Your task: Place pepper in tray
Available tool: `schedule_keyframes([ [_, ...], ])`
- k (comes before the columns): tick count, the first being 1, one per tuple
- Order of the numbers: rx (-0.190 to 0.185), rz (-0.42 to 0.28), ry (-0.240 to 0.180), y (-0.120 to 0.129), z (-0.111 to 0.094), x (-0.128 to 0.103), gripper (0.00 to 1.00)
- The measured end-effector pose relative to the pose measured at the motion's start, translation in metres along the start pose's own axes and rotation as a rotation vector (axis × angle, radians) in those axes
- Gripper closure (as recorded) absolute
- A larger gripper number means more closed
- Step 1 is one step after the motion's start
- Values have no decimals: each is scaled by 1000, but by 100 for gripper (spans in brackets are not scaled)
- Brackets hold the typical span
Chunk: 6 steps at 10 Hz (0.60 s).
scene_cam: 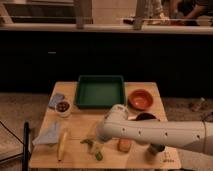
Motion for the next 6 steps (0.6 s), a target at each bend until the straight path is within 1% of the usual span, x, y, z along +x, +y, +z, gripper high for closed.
schedule_keyframes([
  [1, -5, 26, -10, 0, 6, 0, 20],
  [4, 9, 89, -56, -3, 20, 3, 20],
  [6, 12, 102, -69, -5, 26, 4, 20],
])
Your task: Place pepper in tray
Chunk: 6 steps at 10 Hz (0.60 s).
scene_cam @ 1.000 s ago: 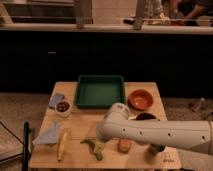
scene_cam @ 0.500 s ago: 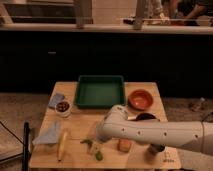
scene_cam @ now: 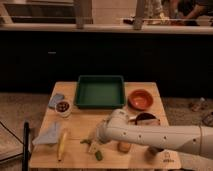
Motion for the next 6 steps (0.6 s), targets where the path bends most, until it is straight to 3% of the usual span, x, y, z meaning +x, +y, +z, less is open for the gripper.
schedule_keyframes([
  [6, -45, -25, 2, 4, 15, 9, 22],
])
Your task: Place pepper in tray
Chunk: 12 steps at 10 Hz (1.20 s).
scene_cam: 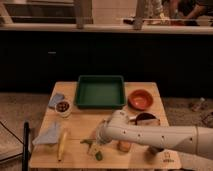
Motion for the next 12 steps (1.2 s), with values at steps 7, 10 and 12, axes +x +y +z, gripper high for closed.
schedule_keyframes([
  [7, -11, -51, 2, 15, 5, 20, 88],
  [10, -10, -49, 10, 15, 2, 25, 100],
  [12, -17, -78, 21, 17, -3, 28, 100],
])
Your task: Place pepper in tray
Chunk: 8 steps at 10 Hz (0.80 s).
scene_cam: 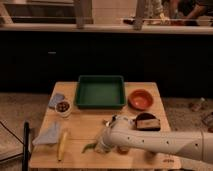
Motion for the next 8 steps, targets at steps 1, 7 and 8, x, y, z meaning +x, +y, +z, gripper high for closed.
schedule_keyframes([
  [1, 3, -29, 8, -3, -12, 1, 100],
  [7, 3, -150, 68, -13, -61, -16, 100],
  [8, 7, -170, 77, -16, -73, -19, 100],
])
